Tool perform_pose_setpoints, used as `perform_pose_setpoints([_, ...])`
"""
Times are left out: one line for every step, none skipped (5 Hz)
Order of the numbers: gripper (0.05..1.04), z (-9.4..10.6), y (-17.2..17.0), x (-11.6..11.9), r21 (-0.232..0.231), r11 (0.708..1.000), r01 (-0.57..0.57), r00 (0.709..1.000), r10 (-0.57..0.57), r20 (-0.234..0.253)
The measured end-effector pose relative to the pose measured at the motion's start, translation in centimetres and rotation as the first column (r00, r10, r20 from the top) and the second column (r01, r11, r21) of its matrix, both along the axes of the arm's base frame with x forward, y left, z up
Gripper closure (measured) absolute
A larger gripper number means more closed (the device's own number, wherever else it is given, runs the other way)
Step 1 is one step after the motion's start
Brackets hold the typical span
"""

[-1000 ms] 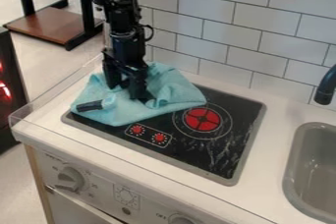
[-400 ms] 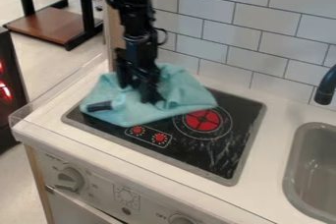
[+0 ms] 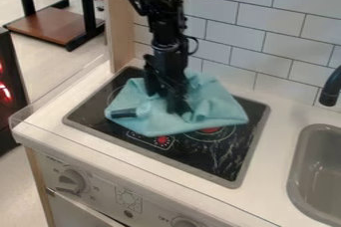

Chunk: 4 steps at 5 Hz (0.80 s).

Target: Move the cloth from the top left to the bottom right of the cooker

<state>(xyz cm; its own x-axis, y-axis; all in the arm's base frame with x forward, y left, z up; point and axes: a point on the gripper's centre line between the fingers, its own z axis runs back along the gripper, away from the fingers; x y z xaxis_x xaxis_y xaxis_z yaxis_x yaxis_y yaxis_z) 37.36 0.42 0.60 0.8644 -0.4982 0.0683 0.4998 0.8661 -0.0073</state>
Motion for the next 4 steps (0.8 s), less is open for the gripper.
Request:
perform_pose_setpoints([0.085,-0.1,-2.4,-1.4,-0.008,0.996,0.085,0.996,-0.085,-0.018])
perform_pose_setpoints([0.084,0.0,-2.9,-2.2,-0.013,0.994,0.107,0.994,-0.108,-0.031])
perform_pose_setpoints([0.085,0.3,-2.8,-2.7,-0.014,0.993,0.115,0.992,-0.116,-0.04])
perform_pose_setpoints([0.085,0.7,-2.7,-2.8,-0.013,0.993,0.115,0.992,-0.116,-0.04])
